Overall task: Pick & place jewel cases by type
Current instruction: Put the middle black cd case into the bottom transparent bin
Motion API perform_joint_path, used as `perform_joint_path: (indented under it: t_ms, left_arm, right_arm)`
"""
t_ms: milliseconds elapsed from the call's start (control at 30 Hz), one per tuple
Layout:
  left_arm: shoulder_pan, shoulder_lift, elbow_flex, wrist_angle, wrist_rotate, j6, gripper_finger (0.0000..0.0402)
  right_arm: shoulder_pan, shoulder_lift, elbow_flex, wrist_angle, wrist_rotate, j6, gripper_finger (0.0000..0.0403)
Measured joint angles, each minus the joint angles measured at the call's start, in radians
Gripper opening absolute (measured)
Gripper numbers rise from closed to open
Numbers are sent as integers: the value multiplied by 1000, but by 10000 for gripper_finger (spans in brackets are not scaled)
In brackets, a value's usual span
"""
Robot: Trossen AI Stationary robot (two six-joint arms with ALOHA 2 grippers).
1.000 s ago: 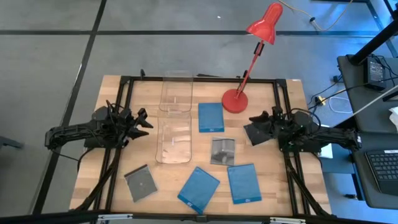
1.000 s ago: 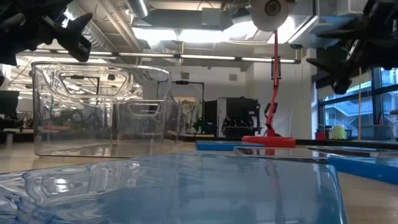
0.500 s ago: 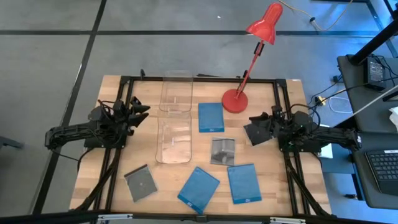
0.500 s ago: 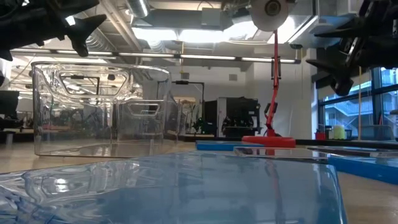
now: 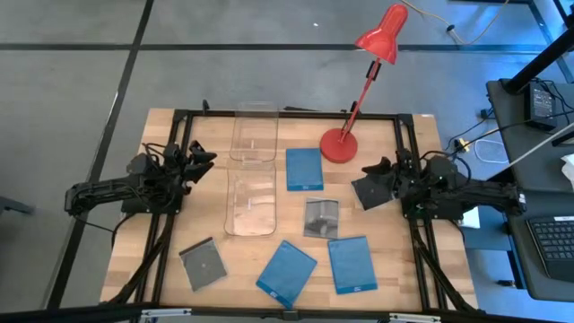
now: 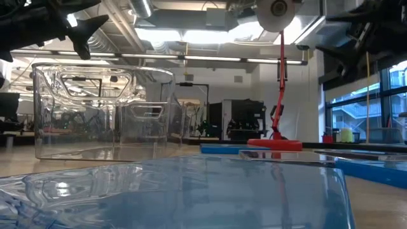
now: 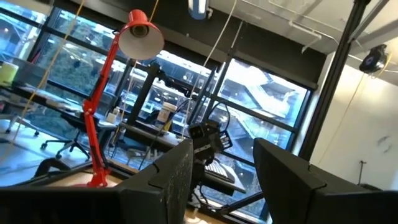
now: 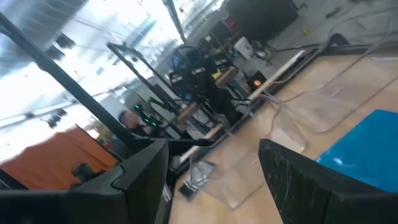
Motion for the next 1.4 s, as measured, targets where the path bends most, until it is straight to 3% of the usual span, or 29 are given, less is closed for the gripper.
perform_joint_path:
  t_ms: [300,633,800,1000,1400]
  left_arm:
    - [0,0,2,62,10,29,167]
    - [0,0,1,54,10,211,167]
    - [0,0,0,56,9,186,167]
    - [0,0,0,64,5,28,167]
    - [0,80,6,119,-97,-81,167]
  right_arm:
    - [8,358,355,-358,35,-90,255]
    - [10,669,534,-535,71,-105,255]
    - [11,731,535,-541,69,-104,255]
    - [11,766,536,-546,55,-58,255]
    - [12,776,536,-546,55,-26,255]
